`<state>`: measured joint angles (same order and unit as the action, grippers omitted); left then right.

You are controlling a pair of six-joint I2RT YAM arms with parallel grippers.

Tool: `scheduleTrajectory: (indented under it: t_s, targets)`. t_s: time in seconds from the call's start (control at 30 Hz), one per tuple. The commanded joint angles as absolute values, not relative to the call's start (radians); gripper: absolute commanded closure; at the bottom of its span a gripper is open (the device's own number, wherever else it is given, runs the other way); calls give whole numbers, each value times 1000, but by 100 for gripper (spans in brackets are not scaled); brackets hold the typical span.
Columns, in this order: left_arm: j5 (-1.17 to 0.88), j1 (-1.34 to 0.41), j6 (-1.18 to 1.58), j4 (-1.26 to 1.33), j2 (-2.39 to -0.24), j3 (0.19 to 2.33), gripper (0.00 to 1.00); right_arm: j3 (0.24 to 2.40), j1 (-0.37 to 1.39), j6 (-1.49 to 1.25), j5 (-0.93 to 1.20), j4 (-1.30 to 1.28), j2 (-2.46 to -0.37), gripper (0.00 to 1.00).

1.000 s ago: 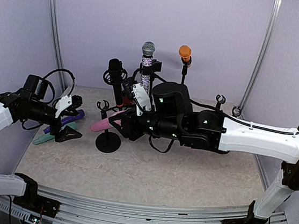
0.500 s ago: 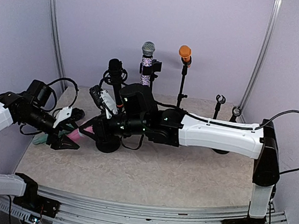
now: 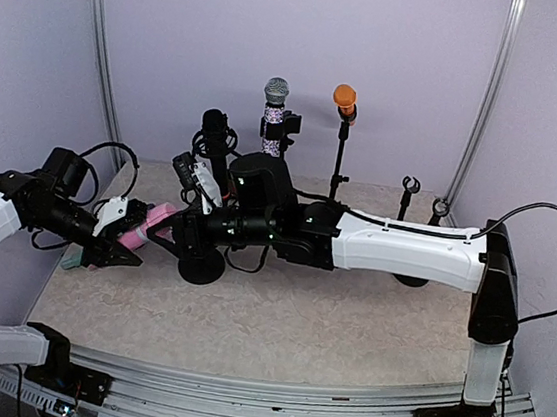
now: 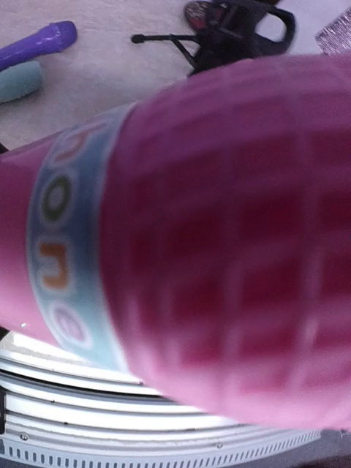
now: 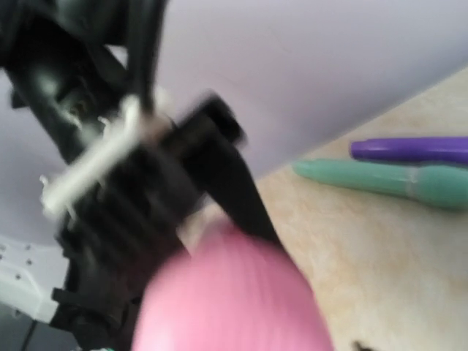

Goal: Remove the microphone from the stand

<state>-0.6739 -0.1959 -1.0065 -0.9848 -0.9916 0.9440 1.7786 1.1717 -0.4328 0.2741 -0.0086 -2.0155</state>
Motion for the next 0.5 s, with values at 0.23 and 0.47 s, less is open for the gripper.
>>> scheduleTrajectory:
  t_s: [0.23,0.47]
  targets:
    - [-301,-4,-1086,-738,-939,659,82,1683,1076,-427,163,-18,-1878,6]
    - [-124,105,-1182,-535,-957,470,81,1847,1060,-329,22,-162,-1997,3]
